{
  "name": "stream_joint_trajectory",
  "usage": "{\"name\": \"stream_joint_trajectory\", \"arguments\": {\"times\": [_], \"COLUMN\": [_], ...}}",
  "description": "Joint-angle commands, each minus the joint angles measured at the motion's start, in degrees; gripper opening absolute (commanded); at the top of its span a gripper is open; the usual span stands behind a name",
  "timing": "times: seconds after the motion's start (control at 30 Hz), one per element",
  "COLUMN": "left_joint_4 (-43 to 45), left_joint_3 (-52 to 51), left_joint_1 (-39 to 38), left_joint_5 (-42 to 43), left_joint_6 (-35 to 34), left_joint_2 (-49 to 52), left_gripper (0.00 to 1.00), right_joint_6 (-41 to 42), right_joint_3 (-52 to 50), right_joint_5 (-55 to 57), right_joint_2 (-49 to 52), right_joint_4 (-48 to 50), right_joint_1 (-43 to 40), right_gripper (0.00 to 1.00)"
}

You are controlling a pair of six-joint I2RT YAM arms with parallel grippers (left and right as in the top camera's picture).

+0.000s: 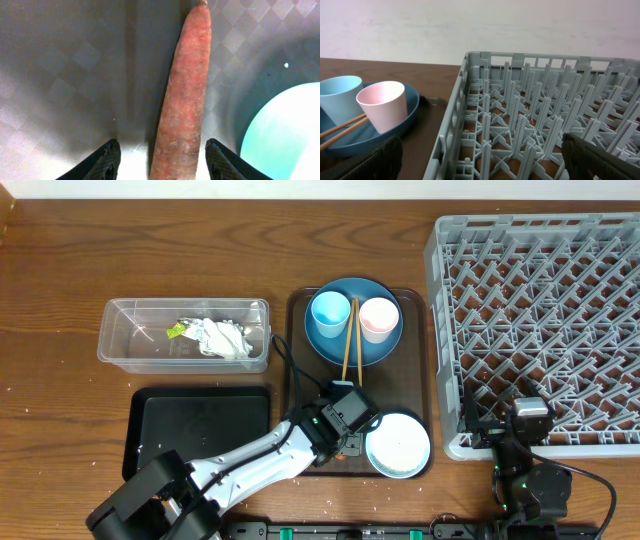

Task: Sort waste into correct bins and load items into the dishwasher rack
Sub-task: 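Reach the left gripper down to the carrot and grasp it, then lift the carrot and carry it left toward the black tray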

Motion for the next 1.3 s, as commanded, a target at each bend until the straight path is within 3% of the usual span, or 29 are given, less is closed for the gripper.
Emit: {"name": "stream_joint_trajectory", "arguments": {"times": [0.0,0.37,0.5,0.87,1.1,1.27], "left_joint_4": [0.48,3.04,3.08,3.50,3.41,2.34], "left_joint_3": [0.37,-1.16,-1.16,-1.16,-1.09,-1.03], "left_joint_1": [0.09,0.09,0.09,0.09,0.09,0.11], "left_joint_5": [-1.55,-1.60,-2.01,-1.97,-1.97,-1.97], "left_joint_6": [-0.26,-0.26,-0.26,-0.28,-0.24,-0.04], "left_joint_2": [0.76,0.81,1.01,5.62,4.79,1.77], "left_gripper": [0.57,0.57,0.50,0.49,0.27,0.19], "right_joint_6": [-0.24,-0.24,-0.24,-0.24,-0.24,-0.24], "right_joint_3": [-0.09,-0.09,-0.09,-0.09,-0.09,-0.09], "right_joint_5": [-0.04,-0.04,-0.04,-0.02,-0.04,-0.04], "right_joint_2": [0.07,0.07,0.07,0.07,0.07,0.07], "right_joint_4": [-0.22,-0.22,-0.22,-0.22,-0.22,-0.22], "right_joint_1": [-0.20,-0.20,-0.20,-0.20,-0.20,-0.20], "right_gripper": [0.99,0.99,0.99,0.99,0.99,0.99]}}
